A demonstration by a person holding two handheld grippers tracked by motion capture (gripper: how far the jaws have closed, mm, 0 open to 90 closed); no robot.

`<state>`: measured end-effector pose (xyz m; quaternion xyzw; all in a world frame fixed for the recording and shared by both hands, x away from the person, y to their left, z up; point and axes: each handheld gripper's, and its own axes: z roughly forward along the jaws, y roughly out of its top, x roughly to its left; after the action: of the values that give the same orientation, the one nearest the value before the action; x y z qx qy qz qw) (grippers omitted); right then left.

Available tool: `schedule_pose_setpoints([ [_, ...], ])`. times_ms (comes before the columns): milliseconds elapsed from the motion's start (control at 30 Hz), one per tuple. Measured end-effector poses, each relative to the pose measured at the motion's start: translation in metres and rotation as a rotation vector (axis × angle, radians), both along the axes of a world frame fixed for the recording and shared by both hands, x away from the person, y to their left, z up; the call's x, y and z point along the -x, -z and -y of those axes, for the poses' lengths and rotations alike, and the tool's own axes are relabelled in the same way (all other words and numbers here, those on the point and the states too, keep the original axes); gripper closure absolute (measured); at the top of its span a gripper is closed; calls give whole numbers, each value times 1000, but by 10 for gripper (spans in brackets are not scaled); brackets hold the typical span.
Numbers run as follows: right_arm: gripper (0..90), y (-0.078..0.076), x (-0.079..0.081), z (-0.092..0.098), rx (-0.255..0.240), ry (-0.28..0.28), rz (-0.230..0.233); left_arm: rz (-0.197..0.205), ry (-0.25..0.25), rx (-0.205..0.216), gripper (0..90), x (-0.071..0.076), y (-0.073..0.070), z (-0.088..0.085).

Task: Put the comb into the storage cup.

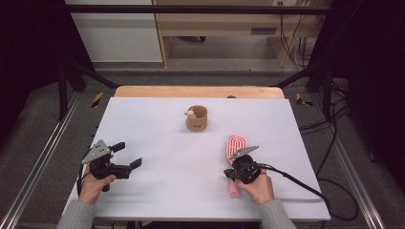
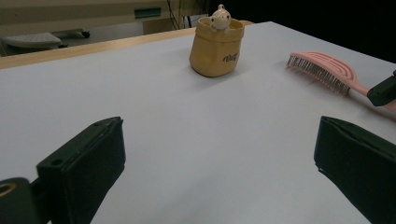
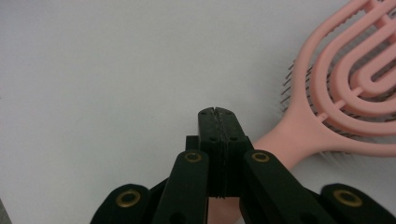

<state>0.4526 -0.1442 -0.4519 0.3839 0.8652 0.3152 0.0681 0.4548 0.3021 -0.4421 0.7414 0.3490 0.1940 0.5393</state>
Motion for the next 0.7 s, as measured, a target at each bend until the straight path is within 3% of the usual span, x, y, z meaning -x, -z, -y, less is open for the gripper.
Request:
schedule_pose_setpoints([
  [700, 900, -1, 2, 23, -10, 58, -23, 0, 0, 0, 19, 0, 0, 0],
])
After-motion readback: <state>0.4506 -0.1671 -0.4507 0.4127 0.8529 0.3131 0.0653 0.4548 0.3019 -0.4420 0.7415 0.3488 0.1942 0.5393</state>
